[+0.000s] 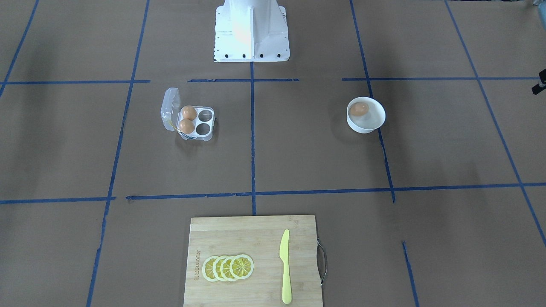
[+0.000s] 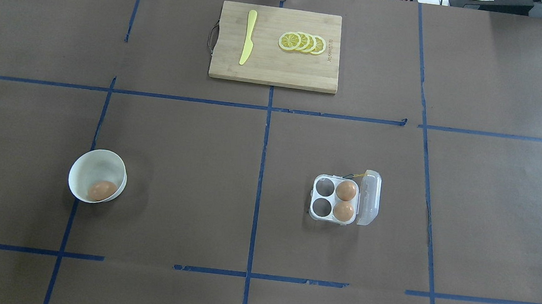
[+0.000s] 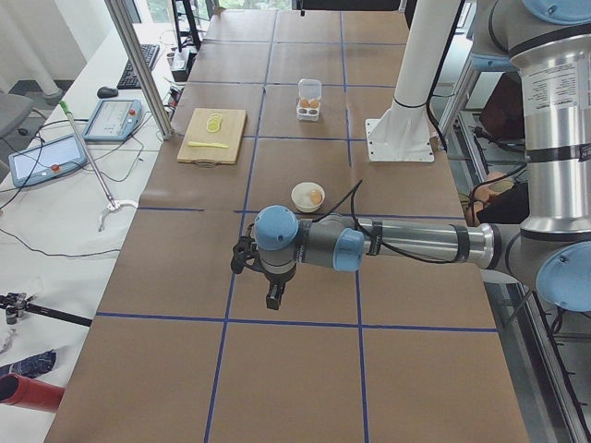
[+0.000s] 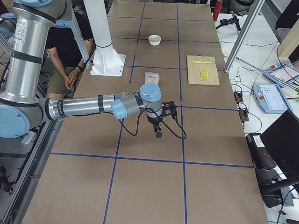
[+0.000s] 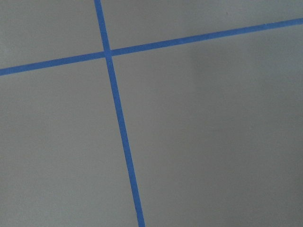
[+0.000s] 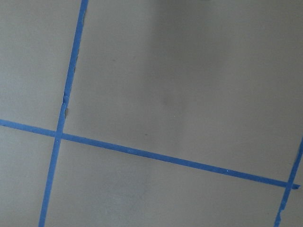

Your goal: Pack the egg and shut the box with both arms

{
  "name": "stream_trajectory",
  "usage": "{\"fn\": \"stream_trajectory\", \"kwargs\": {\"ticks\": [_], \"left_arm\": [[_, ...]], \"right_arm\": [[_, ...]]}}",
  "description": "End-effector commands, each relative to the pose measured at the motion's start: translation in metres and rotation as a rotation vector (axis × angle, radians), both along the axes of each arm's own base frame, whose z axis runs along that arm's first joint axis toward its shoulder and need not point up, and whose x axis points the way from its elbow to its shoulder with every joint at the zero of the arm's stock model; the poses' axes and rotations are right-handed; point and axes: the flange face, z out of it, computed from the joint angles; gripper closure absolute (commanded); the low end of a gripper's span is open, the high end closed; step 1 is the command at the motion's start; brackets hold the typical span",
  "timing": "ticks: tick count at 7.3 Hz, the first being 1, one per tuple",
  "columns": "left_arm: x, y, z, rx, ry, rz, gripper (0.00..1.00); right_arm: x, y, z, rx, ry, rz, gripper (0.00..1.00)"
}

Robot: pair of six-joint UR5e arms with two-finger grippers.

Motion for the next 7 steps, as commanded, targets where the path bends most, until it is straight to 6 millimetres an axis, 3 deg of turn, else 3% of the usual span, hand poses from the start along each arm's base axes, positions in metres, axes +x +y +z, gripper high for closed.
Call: {"fn": "stream_trajectory", "kwargs": {"ticks": [1, 3, 7], "left_arm": [[-0.001, -0.027, -0.034, 0.066, 0.006, -0.007, 0.00], [0.001, -0.031, -0.063, 0.062, 0.003, -0.005, 0.00], [0.000, -0.027, -0.047, 0.025, 0.003, -0.011, 0.00]], "right_arm": [[-0.001, 0.010, 0.004, -0.022, -0.027, -0.011, 0.00], [-0.002, 0.011, 0.004, -0.030, -0.051, -0.020, 0.00], [-0.003, 0.008, 0.003, -0.023, -0.048, -0.019, 0.00]]}}
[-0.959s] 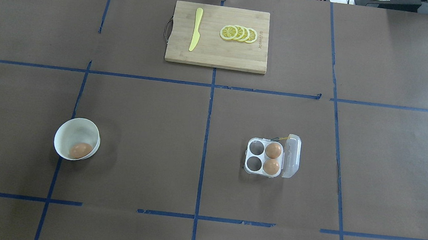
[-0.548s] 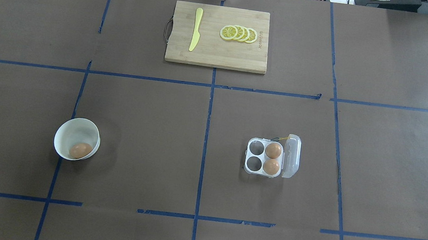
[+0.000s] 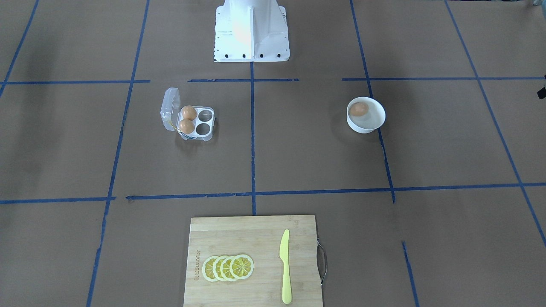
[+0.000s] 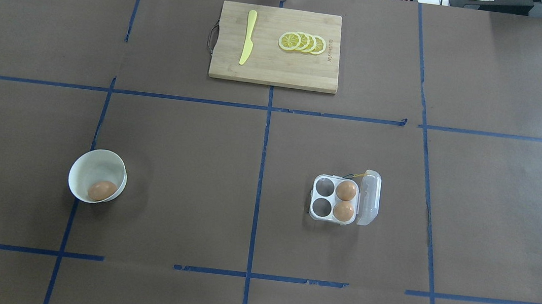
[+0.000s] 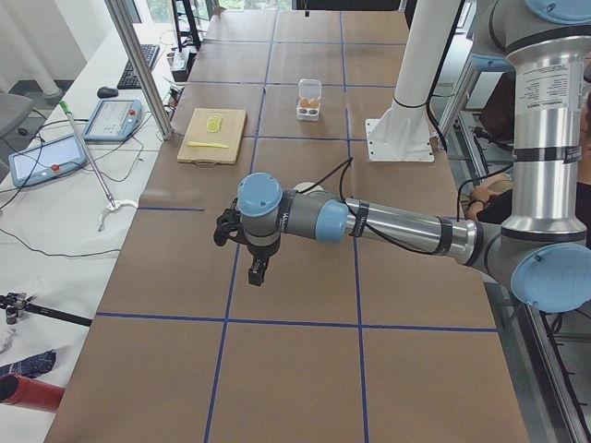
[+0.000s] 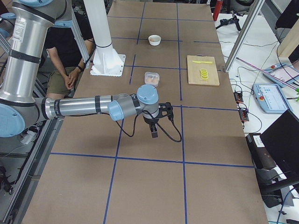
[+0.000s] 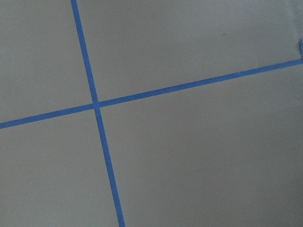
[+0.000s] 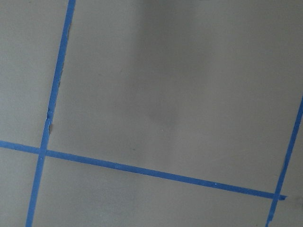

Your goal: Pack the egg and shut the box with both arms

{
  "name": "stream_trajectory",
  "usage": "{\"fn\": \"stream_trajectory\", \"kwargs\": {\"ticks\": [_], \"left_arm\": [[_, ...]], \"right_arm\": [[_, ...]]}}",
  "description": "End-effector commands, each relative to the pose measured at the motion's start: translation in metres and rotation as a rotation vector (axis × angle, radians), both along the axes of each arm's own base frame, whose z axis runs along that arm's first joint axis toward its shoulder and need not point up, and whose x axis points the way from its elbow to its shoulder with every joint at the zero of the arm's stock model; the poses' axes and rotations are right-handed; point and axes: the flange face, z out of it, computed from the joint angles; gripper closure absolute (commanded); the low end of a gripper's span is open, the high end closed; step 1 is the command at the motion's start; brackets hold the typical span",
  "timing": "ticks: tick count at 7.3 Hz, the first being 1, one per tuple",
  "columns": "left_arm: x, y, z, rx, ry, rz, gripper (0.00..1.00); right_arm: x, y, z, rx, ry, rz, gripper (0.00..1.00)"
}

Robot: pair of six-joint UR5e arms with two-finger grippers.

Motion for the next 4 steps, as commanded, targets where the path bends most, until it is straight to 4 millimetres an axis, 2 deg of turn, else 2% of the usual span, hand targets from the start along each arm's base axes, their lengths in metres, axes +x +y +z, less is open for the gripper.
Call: {"fn": "stream_trajectory", "kwargs": {"ticks": [1, 2, 4], "left_arm": [[0.0004, -0.0021, 0.0022, 0.003, 0.010, 0.004, 0.00], [-0.0023, 0.0004, -0.0070, 0.044, 0.005, 0.000, 0.00], [-0.0011, -0.0030, -0.0049, 0.068, 0.012, -0.003, 0.00]], "right_arm": [[-0.0003, -0.0016, -0.0004, 0.003, 0.000, 0.000, 0.00], [-0.0004, -0.0016, -0.0013, 0.003, -0.002, 0.000, 0.00], [-0.0004, -0.0016, -0.0020, 0.004, -0.002, 0.000, 0.00]]}}
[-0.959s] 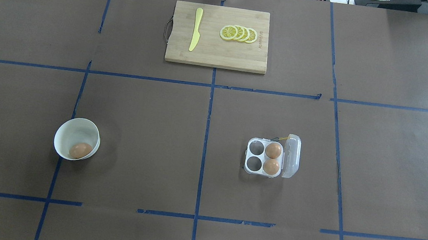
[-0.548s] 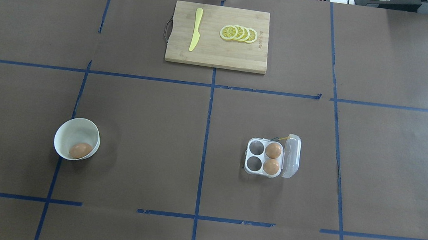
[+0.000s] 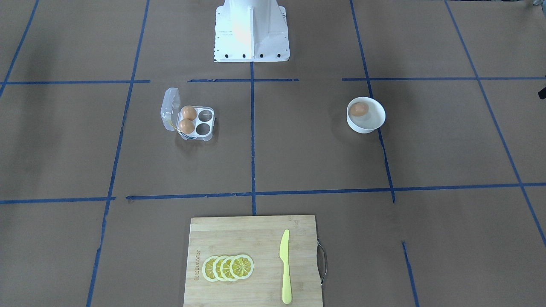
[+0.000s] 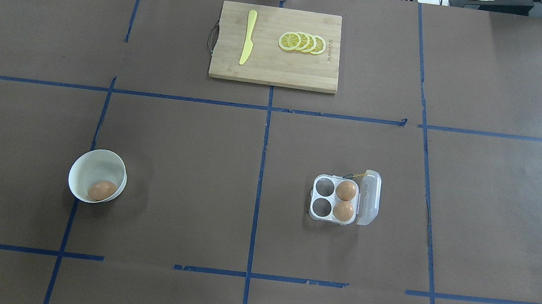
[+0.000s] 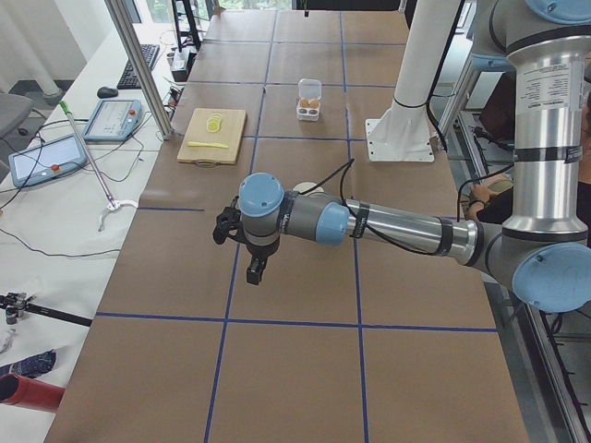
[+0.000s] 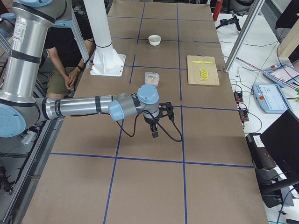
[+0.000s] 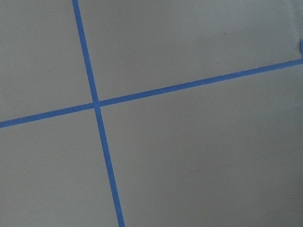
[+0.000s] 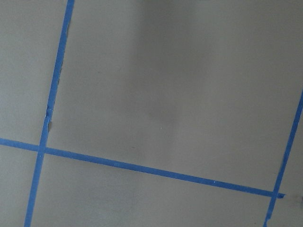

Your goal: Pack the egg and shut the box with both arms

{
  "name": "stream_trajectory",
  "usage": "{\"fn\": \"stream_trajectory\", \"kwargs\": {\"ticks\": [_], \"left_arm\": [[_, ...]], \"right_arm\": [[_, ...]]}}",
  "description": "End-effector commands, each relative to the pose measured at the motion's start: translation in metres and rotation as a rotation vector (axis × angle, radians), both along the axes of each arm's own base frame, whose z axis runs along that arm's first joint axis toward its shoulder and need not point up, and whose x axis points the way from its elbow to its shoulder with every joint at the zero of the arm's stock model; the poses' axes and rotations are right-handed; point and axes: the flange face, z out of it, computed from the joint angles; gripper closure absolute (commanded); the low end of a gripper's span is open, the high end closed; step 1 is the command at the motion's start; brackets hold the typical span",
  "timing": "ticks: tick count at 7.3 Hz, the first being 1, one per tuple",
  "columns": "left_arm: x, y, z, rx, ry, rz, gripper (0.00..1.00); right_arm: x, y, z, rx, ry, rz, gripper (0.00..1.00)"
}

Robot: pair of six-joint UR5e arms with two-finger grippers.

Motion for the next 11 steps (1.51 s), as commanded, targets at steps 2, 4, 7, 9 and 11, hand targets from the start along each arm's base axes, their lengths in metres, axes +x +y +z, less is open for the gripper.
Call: {"fn": "stream_trajectory", "kwargs": {"ticks": [2, 4, 7, 9, 11], "left_arm": [[0.006, -0.005, -0.013, 0.072, 0.008, 0.011, 0.00], [0.078, -0.006, -0.032, 0.237, 0.038, 0.161, 0.00], [0.154, 0.008, -0.063, 0.415, 0.121, 0.265, 0.00], [0.242, 0.031, -0.081, 0.540, 0.106, 0.337, 0.00], [0.321, 0.046, -0.121, 0.601, 0.172, 0.464, 0.01]], "right_arm": [[0.000, 0.000, -0.003, 0.004, -0.003, 0.000, 0.00], [-0.001, -0.001, -0.003, 0.006, -0.005, -0.002, 0.00], [-0.001, -0.001, -0.001, 0.001, -0.004, -0.002, 0.00], [-0.002, -0.001, 0.000, -0.002, -0.003, -0.003, 0.00], [-0.002, -0.001, 0.005, -0.011, -0.001, -0.003, 0.00]]}}
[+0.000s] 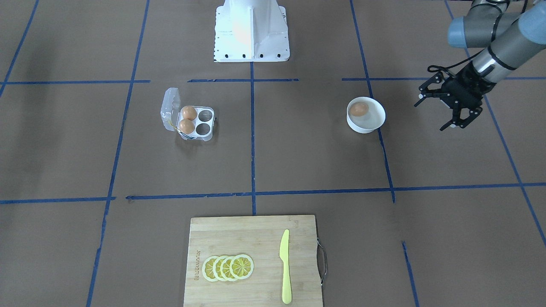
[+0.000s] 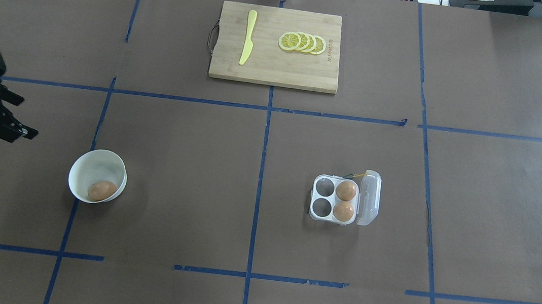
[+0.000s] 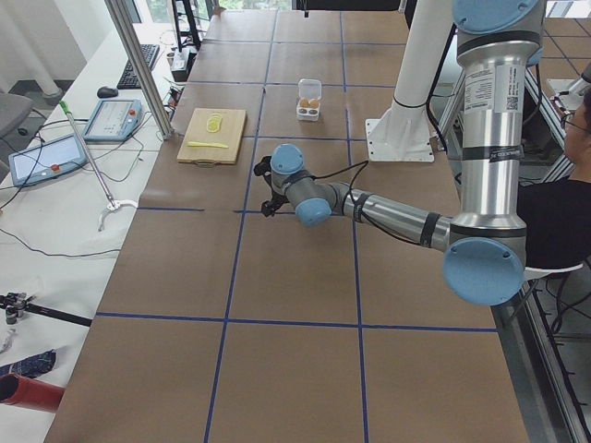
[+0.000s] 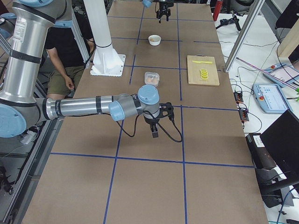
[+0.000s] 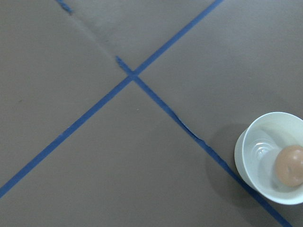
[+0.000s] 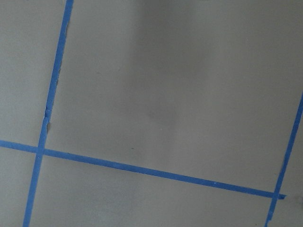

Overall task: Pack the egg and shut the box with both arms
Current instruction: 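Move the left gripper down over the egg in the white bowl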

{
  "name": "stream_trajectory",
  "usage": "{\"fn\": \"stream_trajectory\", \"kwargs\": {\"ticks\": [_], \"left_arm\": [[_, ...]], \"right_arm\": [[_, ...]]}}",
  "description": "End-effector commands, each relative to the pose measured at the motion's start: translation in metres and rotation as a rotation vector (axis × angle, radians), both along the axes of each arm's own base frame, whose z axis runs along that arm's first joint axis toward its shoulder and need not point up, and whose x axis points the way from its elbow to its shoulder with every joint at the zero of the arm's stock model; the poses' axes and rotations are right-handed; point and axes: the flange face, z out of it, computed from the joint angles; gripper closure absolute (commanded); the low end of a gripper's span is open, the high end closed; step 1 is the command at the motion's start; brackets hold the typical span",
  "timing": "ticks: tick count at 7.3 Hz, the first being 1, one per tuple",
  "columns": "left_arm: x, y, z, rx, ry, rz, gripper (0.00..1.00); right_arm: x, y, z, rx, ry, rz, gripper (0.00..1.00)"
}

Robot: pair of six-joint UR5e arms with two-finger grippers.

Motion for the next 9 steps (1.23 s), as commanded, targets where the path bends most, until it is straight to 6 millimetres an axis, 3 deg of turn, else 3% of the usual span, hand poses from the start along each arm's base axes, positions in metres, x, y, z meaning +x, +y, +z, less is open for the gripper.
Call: {"fn": "stream_trajectory", "kwargs": {"ticks": [1, 2, 4, 7, 9], "left_arm": [[0.085, 0.029, -0.040, 0.051, 0.033, 0.151, 0.02], [0.095, 0.030, -0.044, 0.036, 0.018, 0.166, 0.02], [0.123, 0.052, -0.041, 0.012, -0.011, 0.238, 0.08], [0.125, 0.050, -0.029, 0.014, -0.085, 0.284, 0.26], [0.129, 0.047, -0.036, 0.026, -0.077, 0.285, 0.29]], "right_arm": [[0.000, 0.000, 0.002, -0.004, -0.001, -0.001, 0.00], [0.000, 0.000, 0.001, -0.002, -0.001, -0.001, 0.00], [0.000, 0.000, 0.002, -0.004, -0.001, -0.001, 0.00], [0.000, 0.000, 0.002, -0.006, -0.003, -0.002, 0.00], [-0.001, 0.000, 0.002, -0.005, -0.003, -0.004, 0.00]]}}
